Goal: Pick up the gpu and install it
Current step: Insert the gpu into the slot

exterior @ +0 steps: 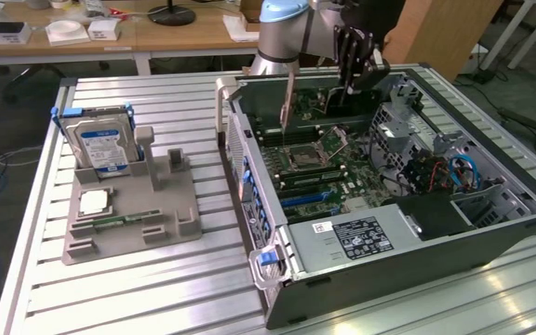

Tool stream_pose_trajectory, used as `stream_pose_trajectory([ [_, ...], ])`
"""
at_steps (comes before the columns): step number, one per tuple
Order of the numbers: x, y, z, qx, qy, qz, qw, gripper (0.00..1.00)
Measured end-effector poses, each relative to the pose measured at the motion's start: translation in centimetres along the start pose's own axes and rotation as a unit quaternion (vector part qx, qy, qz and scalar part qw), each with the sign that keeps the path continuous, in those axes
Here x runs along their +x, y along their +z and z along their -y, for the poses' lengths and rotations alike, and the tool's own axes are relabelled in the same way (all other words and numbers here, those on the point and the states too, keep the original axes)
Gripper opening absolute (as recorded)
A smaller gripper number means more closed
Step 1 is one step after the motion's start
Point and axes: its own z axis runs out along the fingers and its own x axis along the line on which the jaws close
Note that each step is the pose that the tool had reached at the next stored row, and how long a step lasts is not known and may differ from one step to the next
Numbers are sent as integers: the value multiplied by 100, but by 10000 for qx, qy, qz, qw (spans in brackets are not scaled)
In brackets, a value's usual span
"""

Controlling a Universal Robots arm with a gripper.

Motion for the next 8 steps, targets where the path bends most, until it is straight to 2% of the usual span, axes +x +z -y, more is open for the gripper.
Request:
stream_pose_trajectory([
  [5, 12, 79, -8, -3, 28, -3, 10000, 26],
  [8, 28, 114, -10, -28, 36, -5, 10000, 26],
])
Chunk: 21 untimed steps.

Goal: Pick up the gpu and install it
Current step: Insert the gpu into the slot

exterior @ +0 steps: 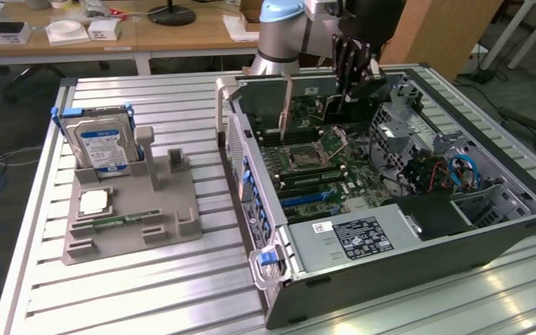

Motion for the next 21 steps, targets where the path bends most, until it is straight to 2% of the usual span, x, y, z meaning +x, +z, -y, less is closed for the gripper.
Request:
stream_pose_trajectory([
  [3, 48, 30, 2, -32, 16, -2, 10000, 26],
  [6, 75, 66, 2, -44, 31, -5, 10000, 26],
  [21, 264, 213, 9, -47, 46, -5, 10000, 26],
])
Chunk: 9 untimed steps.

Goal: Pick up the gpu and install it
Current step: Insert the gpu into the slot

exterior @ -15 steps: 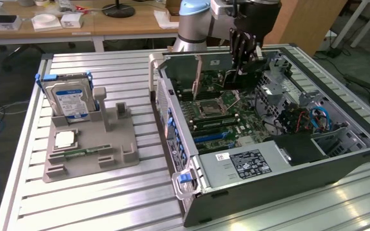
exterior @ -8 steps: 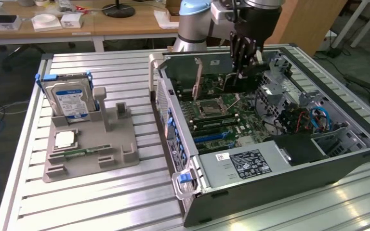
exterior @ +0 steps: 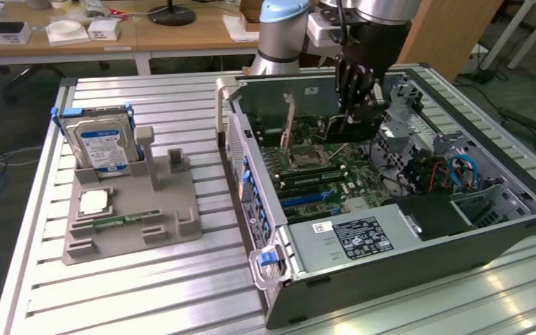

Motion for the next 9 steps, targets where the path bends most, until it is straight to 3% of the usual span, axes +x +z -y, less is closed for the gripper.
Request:
stream_pose_trajectory([
  [9, 52, 113, -24, 0, 0, 0, 10000, 26],
])
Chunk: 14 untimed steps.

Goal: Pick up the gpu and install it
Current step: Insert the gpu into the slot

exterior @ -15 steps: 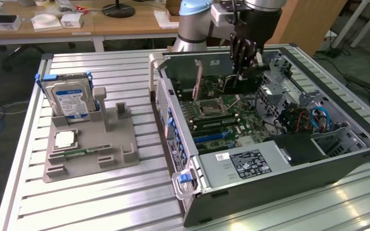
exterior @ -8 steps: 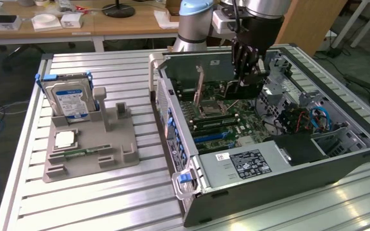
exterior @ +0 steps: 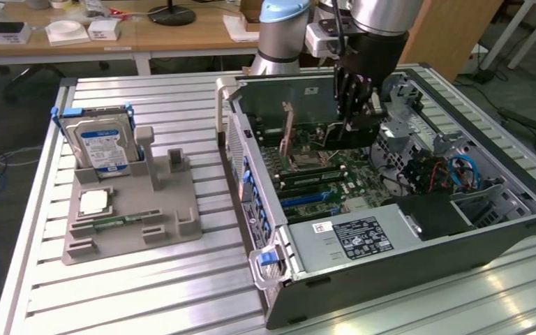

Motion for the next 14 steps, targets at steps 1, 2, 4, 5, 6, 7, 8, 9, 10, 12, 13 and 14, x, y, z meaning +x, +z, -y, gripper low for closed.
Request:
stream_pose_trajectory([
  [1, 9, 17, -1, 0, -1, 0, 10000, 26],
  [2, 18, 33, -2, 0, 0, 0, 10000, 26],
  [4, 32, 70, -4, 0, 1, 0, 10000, 26],
  [5, 33, 88, -4, 0, 2, 0, 10000, 26],
  [6, 35, 106, -6, 0, 2, -2, 10000, 26],
  [7, 39, 120, -8, 1, 1, -9, 10000, 26],
  [8, 42, 132, -8, 1, 0, -18, 10000, 26],
  [9, 47, 149, -7, 1, -1, -19, 10000, 26],
  [10, 50, 166, -9, 1, -1, -20, 10000, 26],
  [12, 51, 203, -10, 1, 0, -19, 10000, 26],
  [13, 51, 221, -11, 1, 0, -19, 10000, 26],
  [14, 51, 240, -11, 1, 0, -19, 10000, 26],
])
